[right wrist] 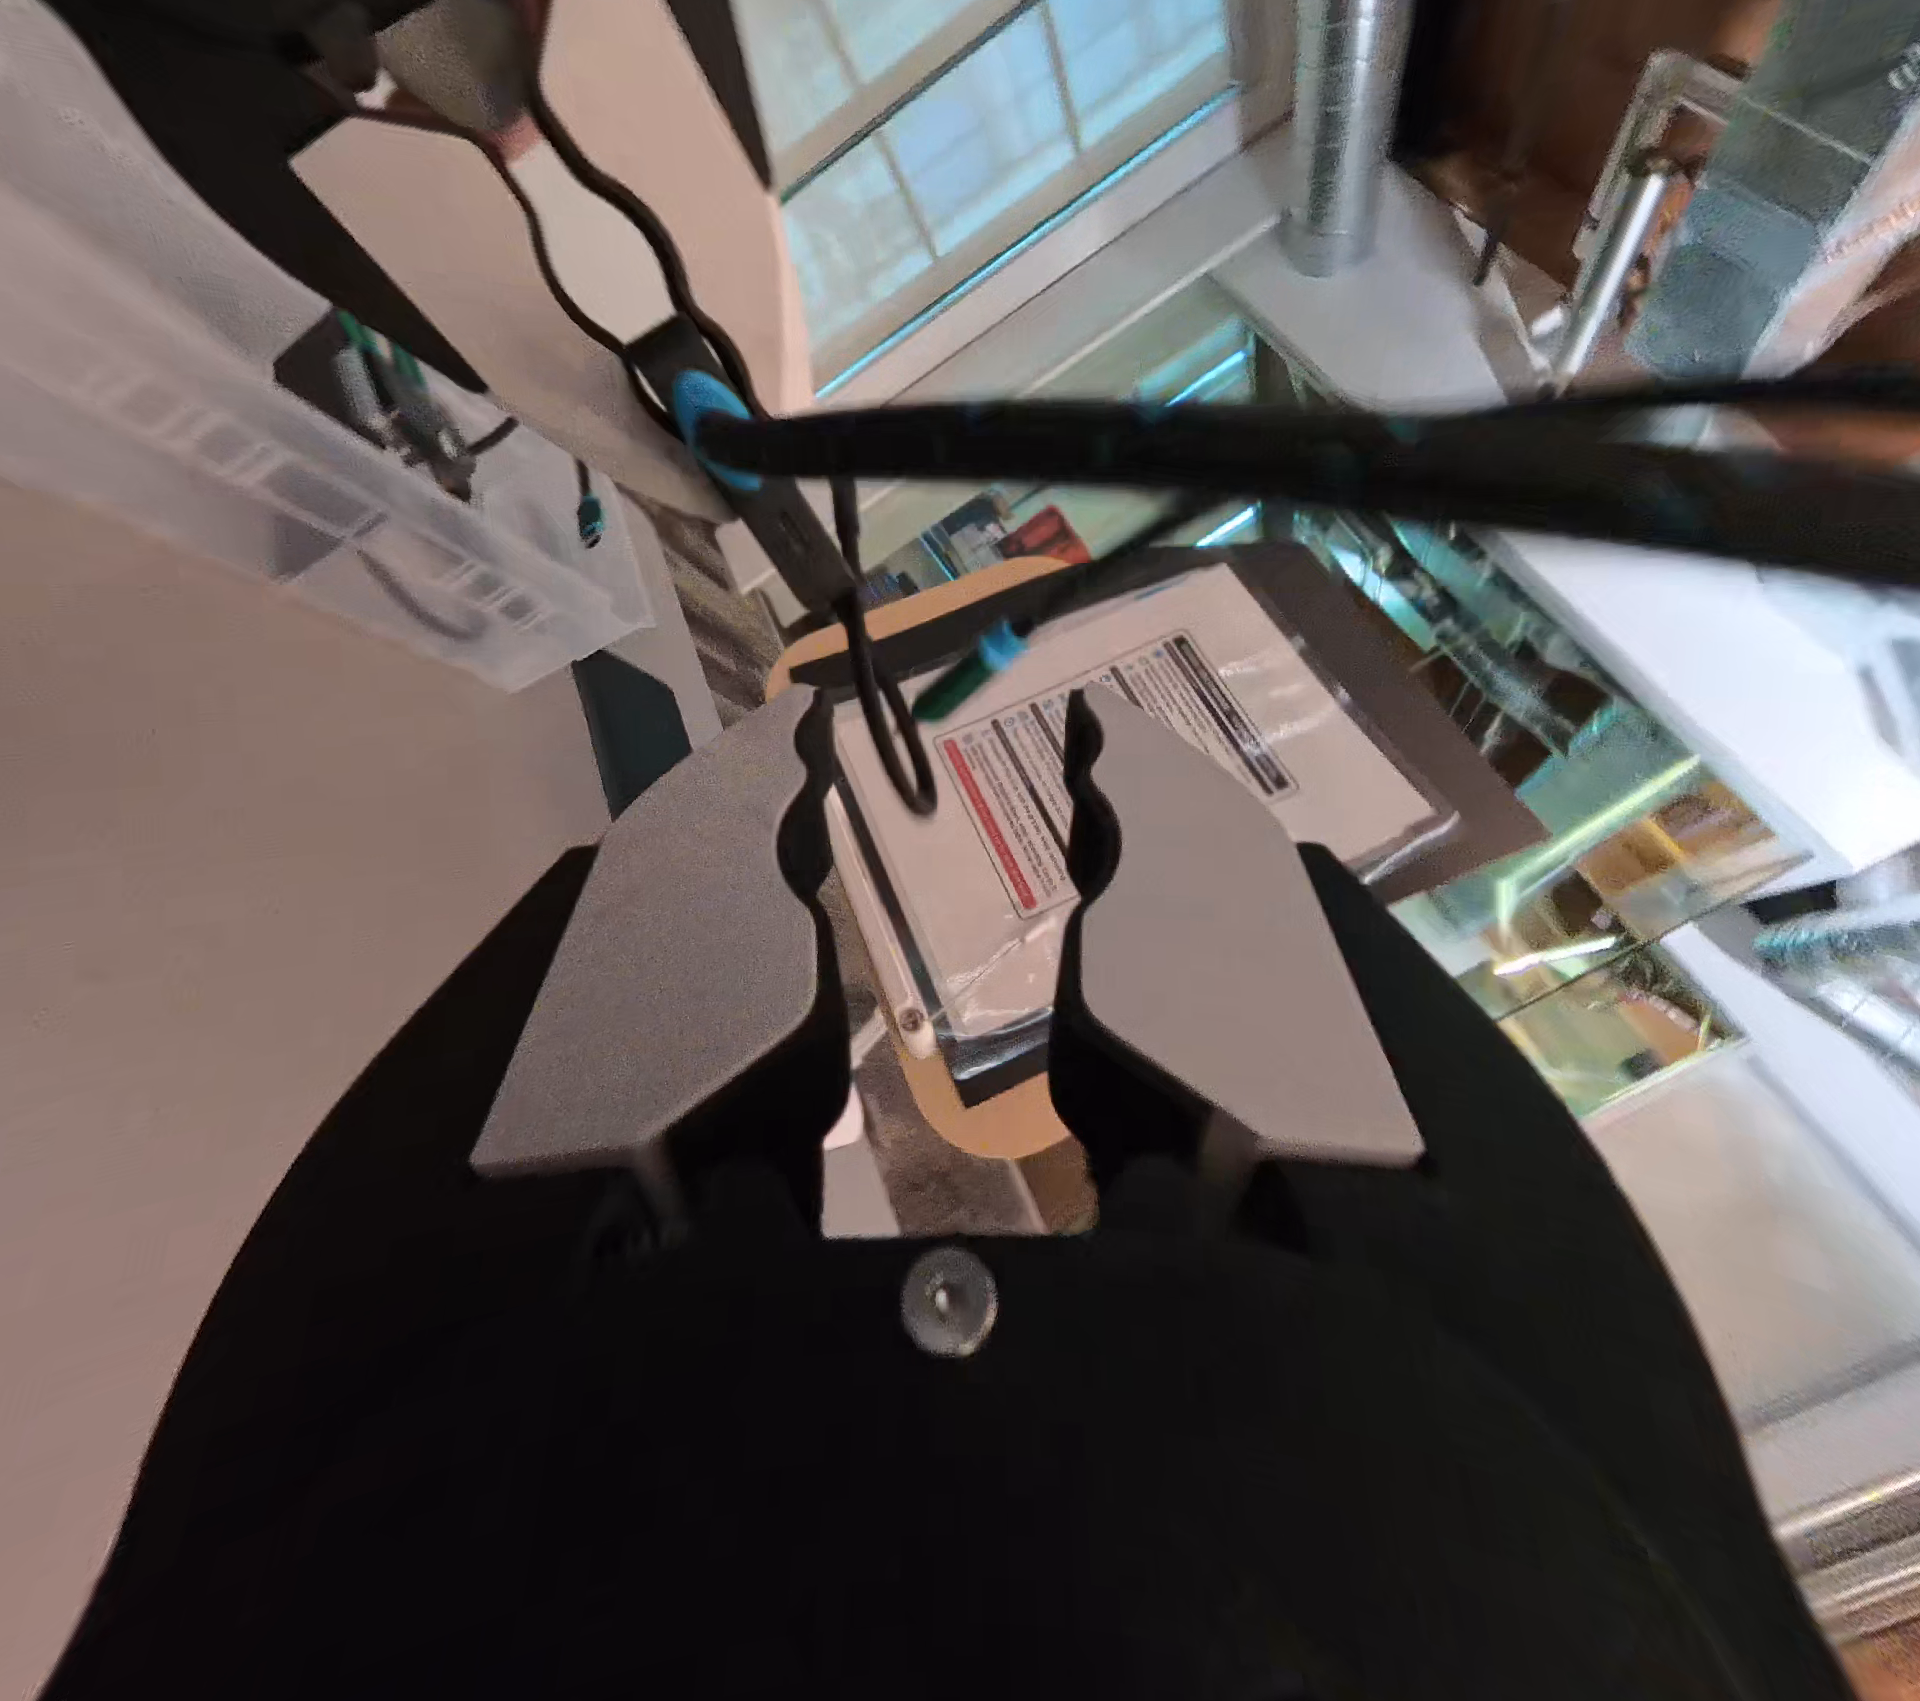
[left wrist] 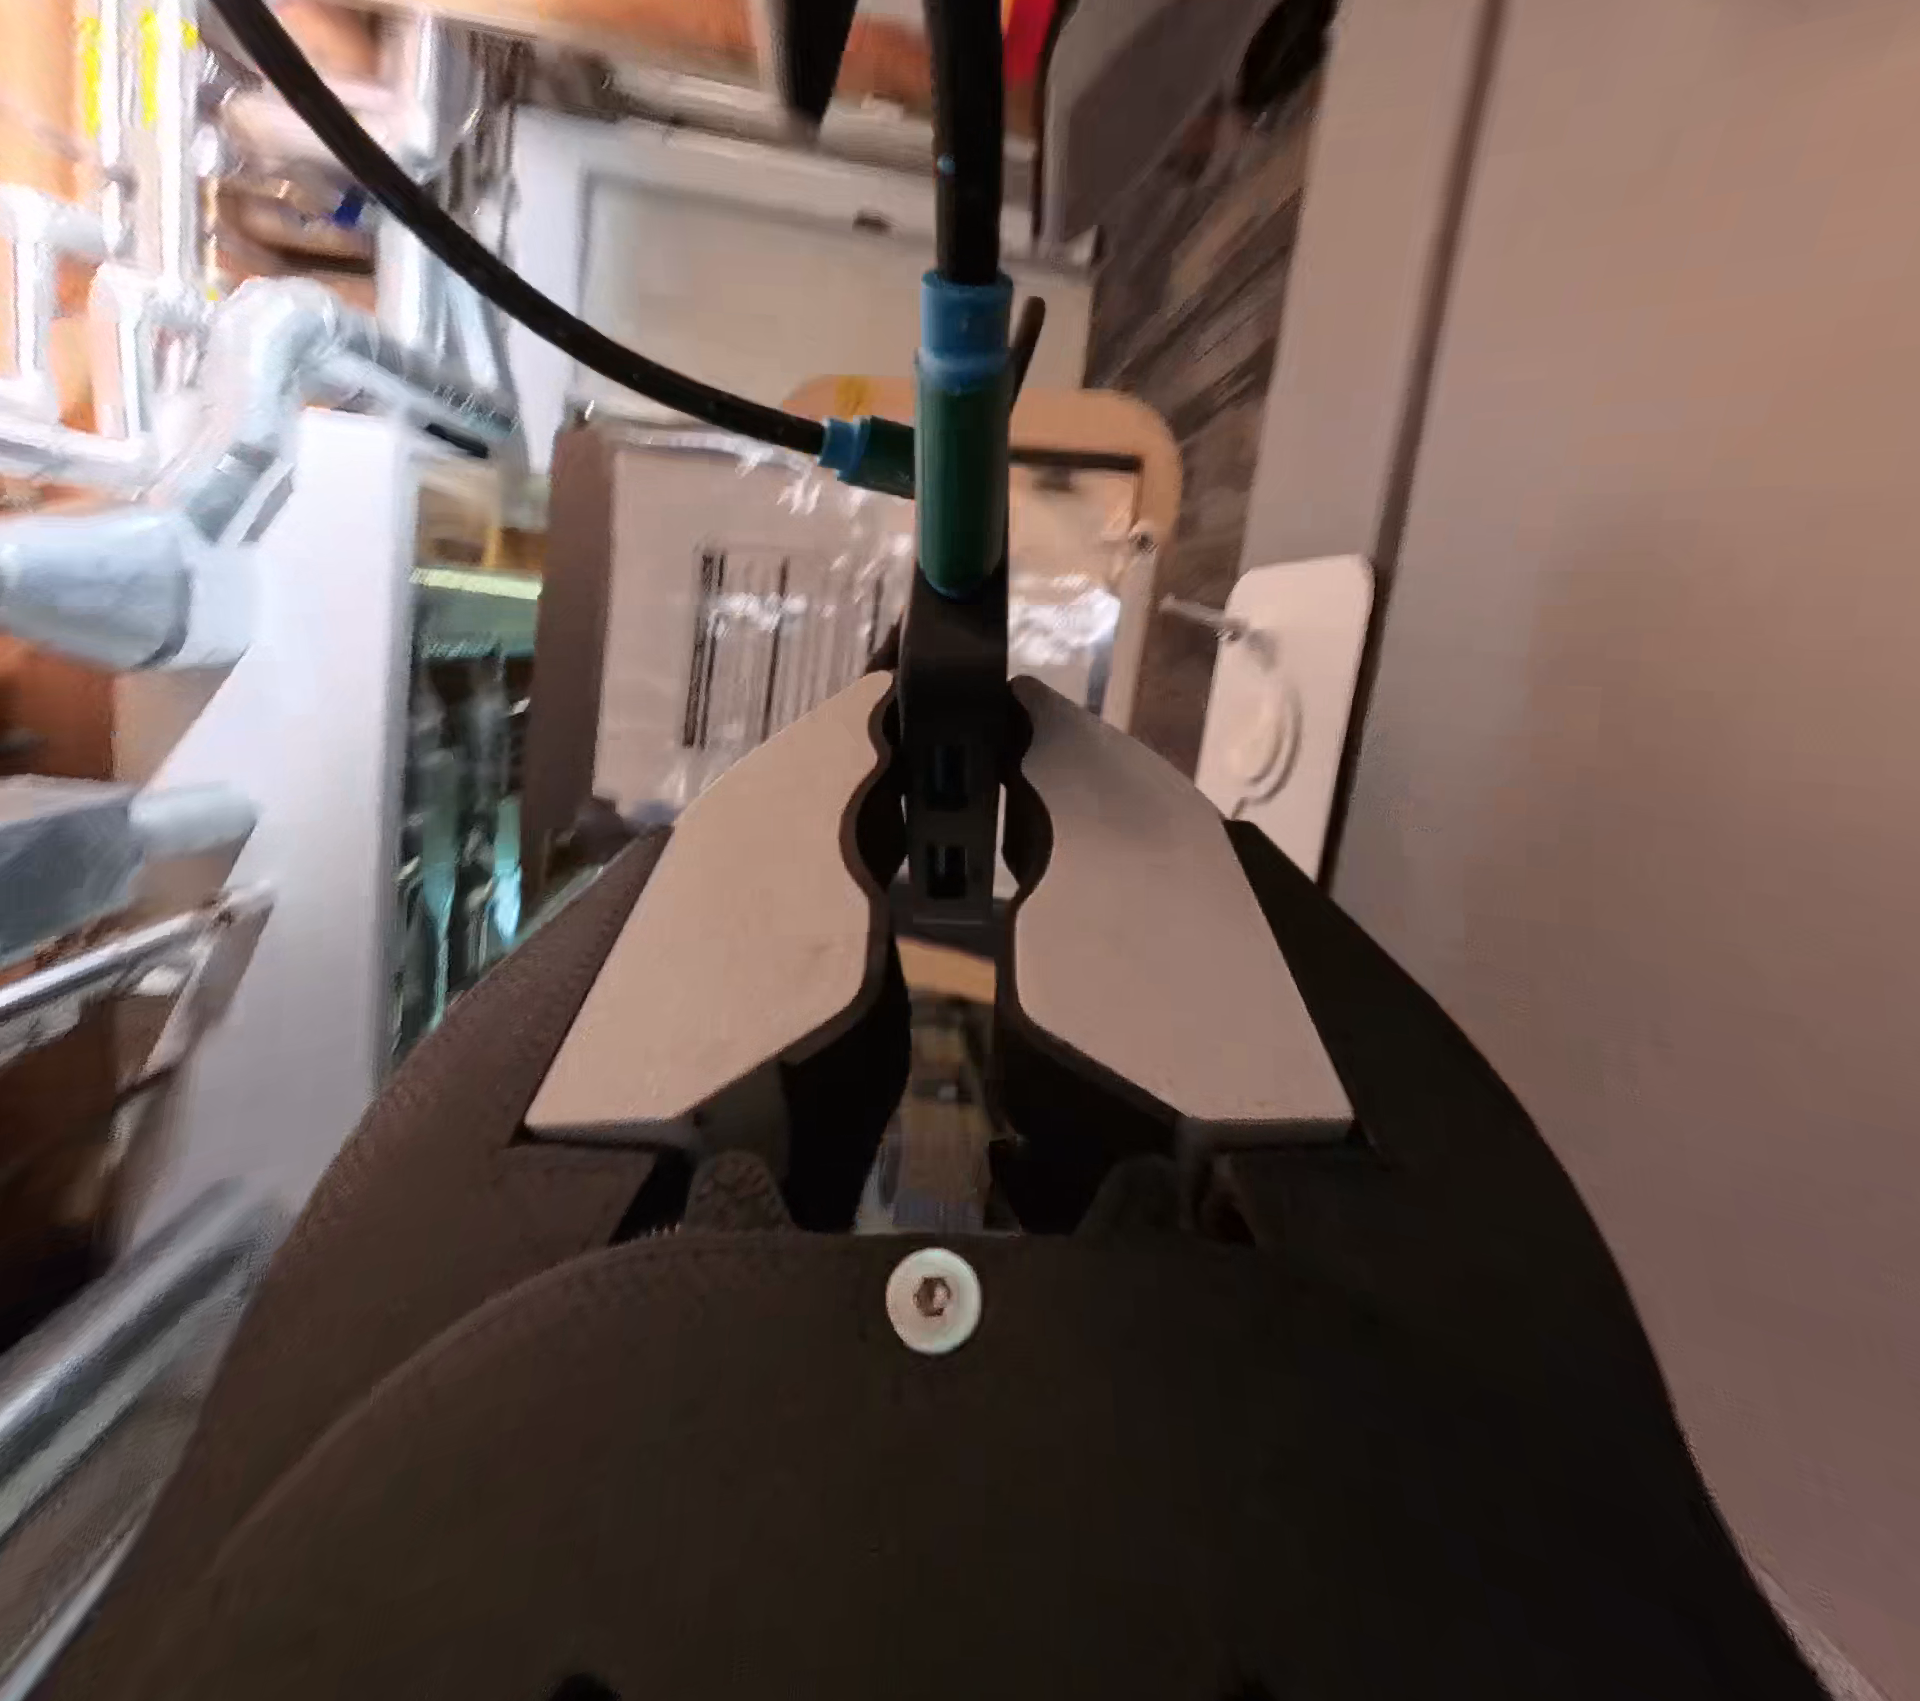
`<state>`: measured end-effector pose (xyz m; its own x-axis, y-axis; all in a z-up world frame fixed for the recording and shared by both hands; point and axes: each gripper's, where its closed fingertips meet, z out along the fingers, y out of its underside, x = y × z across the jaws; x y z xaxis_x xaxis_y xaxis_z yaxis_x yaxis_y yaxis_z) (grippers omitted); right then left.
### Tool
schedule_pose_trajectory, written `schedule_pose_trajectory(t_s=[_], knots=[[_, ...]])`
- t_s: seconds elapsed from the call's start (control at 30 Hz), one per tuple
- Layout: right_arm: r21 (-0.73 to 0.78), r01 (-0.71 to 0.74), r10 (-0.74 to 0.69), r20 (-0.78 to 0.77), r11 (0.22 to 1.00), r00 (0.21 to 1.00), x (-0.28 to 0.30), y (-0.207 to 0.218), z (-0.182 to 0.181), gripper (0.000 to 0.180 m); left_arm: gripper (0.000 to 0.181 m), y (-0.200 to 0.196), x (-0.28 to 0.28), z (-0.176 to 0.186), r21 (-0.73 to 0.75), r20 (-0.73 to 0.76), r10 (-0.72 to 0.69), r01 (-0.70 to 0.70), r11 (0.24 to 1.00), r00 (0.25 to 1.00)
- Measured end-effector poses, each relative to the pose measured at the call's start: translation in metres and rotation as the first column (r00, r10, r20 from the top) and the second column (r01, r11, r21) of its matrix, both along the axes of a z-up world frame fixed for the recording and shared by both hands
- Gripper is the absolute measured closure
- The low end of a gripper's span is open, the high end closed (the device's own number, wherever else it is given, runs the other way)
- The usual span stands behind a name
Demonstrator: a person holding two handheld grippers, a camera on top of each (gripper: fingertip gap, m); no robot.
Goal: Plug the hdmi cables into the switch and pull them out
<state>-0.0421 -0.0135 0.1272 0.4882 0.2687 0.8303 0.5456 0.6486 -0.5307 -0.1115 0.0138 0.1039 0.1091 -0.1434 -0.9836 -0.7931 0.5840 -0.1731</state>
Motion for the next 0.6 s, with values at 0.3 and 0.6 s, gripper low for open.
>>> schedule_pose_trajectory(t_s=[0.3, 0.6], knots=[[-0.500, -0.256, 0.044, -0.397, 0.827, 0.917, -0.021, 0.029, -0.019, 0.110, 0.168, 0.048, -0.034, 0.003, 0.040, 0.059, 0.223, -0.225, 0.974, 0.973], [-0.540, -0.319, 0.032, -0.473, 0.779, 0.880, -0.054, 0.037, -0.035, 0.134, 0.168, 0.054, -0.008, -0.019, -0.011, 0.042, 0.136, -0.136, 0.991, 0.990]])
